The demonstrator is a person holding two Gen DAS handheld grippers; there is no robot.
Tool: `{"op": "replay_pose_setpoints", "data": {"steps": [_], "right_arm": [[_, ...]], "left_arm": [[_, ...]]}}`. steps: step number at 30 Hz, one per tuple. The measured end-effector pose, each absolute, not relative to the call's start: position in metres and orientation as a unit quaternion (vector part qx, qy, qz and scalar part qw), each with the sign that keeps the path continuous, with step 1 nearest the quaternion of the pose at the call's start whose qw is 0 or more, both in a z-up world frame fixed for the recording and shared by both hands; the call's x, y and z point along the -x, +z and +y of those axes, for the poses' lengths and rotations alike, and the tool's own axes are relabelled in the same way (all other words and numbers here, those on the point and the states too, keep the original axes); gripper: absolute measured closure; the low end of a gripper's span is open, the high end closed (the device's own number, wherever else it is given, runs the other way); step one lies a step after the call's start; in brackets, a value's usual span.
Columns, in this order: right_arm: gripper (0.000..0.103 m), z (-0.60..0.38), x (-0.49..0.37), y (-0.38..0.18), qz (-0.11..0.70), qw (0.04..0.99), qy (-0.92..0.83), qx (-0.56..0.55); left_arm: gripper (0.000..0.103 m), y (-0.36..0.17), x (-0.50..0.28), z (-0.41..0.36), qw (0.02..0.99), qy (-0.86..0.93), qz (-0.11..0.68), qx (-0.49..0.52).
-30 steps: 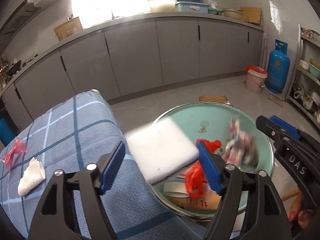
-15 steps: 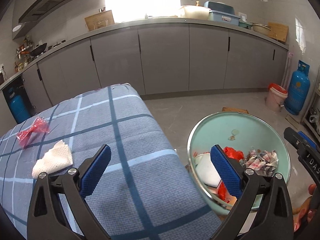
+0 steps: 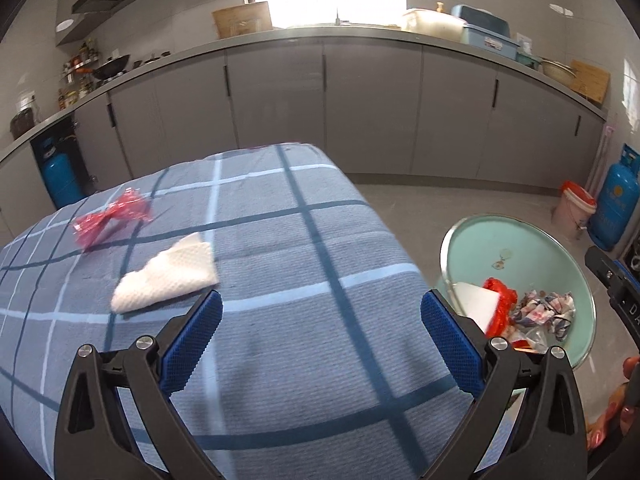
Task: Collect trash
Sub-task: 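Move both open tools back toward the white cloth and pink wrapper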
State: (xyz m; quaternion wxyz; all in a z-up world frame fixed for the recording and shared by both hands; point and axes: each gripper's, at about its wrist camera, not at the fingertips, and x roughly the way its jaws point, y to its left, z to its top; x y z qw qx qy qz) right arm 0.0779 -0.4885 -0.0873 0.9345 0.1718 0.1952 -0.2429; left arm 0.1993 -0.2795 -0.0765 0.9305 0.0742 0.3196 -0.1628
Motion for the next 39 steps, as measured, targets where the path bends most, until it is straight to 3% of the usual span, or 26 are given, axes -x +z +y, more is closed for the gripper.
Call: {"op": "replay_pose_setpoints", "data": {"steps": [23, 39], "right_arm": [[0.015, -0.367, -0.126, -0.075, 0.234, 0.963, -0.108, -0.076], [0.013, -0.237, -0.2, -0.091, 0.351, 0.933, 0.017, -0.073]], "left_arm": [[0.005, -0.075, -0.209, -0.109, 0.946, -0.036, 0.322, -0.029], [0.005, -0.083, -0.232, -0.013, 0.945, 0.039, 0.324, 0.007]]}}
